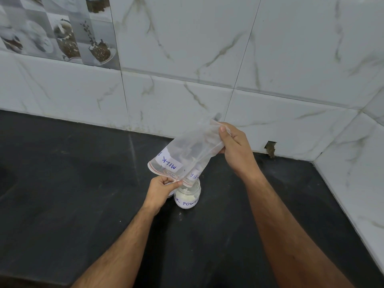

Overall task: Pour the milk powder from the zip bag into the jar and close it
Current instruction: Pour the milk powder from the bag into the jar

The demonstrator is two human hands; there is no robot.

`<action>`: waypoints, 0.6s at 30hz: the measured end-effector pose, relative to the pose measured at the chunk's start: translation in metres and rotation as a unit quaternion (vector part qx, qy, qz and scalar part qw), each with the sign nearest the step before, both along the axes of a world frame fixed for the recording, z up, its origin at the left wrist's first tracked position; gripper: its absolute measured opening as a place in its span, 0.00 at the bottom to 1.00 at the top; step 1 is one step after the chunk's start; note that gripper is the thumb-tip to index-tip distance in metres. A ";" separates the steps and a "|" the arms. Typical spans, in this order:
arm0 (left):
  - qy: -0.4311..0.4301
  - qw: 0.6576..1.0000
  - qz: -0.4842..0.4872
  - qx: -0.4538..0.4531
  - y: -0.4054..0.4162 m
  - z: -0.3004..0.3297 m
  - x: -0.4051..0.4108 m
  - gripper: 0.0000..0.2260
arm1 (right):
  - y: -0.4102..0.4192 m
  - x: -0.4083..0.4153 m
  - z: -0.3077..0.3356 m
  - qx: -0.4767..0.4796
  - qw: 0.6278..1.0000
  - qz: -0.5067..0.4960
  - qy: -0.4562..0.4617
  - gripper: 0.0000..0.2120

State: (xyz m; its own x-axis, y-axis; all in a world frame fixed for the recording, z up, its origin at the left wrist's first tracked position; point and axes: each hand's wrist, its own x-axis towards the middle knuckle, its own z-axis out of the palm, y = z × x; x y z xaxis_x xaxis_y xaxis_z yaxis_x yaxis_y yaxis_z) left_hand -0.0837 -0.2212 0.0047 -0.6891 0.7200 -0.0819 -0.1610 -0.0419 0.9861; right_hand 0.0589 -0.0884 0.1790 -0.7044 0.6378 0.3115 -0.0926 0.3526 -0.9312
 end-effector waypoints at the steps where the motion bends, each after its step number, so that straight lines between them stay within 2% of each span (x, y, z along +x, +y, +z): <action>1: 0.001 1.000 -0.001 0.000 0.000 0.000 0.000 0.07 | 0.000 0.000 0.000 0.002 1.000 -0.004 0.003 0.15; 7: 0.043 0.998 0.010 -0.035 0.003 -0.001 -0.002 0.05 | 0.002 -0.002 -0.003 -0.002 1.000 -0.015 0.001 0.16; 9: 0.072 0.996 0.008 -0.053 0.005 -0.001 -0.004 0.08 | 0.004 -0.001 -0.003 0.004 1.000 -0.023 0.008 0.16; 15: 0.086 0.993 0.005 -0.085 0.005 0.000 -0.005 0.13 | 0.009 0.001 -0.009 -0.004 0.999 -0.045 0.003 0.16; 18: 0.081 0.993 0.009 -0.087 0.006 0.002 -0.005 0.08 | 0.010 0.002 -0.014 -0.020 0.998 -0.054 -0.002 0.18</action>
